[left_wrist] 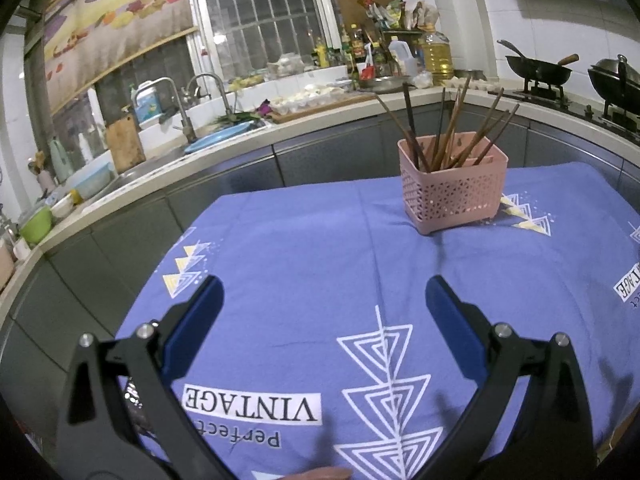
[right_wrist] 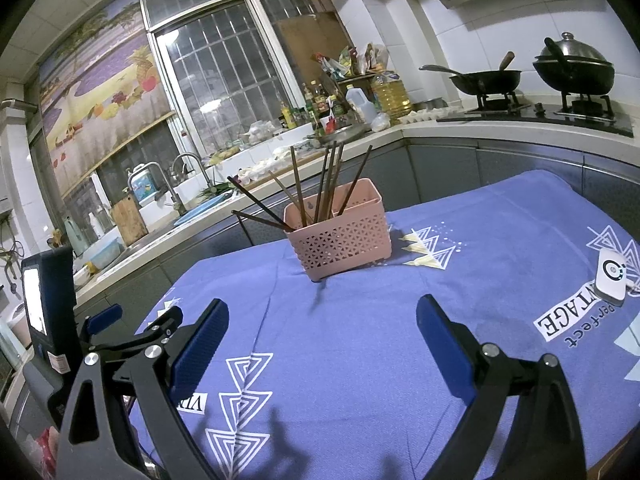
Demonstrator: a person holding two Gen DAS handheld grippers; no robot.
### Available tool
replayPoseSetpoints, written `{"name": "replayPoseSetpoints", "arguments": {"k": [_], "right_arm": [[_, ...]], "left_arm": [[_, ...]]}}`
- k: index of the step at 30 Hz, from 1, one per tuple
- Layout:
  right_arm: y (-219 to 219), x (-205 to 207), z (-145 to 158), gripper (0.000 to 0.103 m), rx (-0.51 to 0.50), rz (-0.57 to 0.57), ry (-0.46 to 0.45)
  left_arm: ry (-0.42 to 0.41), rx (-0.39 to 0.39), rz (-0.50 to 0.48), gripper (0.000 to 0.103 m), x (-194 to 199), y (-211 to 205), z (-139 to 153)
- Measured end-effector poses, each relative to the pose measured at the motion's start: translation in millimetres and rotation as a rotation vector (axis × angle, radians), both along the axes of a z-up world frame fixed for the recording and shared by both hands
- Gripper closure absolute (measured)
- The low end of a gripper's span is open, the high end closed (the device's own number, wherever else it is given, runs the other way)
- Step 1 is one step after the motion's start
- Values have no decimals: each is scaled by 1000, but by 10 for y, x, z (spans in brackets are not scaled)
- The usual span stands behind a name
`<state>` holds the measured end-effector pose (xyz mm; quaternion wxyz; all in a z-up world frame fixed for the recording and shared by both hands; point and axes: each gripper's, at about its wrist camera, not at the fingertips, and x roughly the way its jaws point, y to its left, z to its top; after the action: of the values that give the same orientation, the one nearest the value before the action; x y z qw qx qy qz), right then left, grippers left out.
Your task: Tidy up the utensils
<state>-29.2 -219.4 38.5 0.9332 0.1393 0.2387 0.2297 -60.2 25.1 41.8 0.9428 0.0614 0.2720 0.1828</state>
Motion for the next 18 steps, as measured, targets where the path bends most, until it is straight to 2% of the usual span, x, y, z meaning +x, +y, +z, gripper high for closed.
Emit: {"name": "replayPoseSetpoints", "arguments": {"k": [7, 11, 18], "right_arm": [[-6, -2, -8, 9, -5, 2, -1], [-14, 5, -5, 10, -6, 1, -1], [-45, 17, 6, 10, -13, -1, -16]], "left_arm": [[-8, -25, -36, 6, 8, -20, 13], [-6, -3, -28, 6, 21, -46, 10], [5, -15, -14, 6, 36, -27, 7]]}}
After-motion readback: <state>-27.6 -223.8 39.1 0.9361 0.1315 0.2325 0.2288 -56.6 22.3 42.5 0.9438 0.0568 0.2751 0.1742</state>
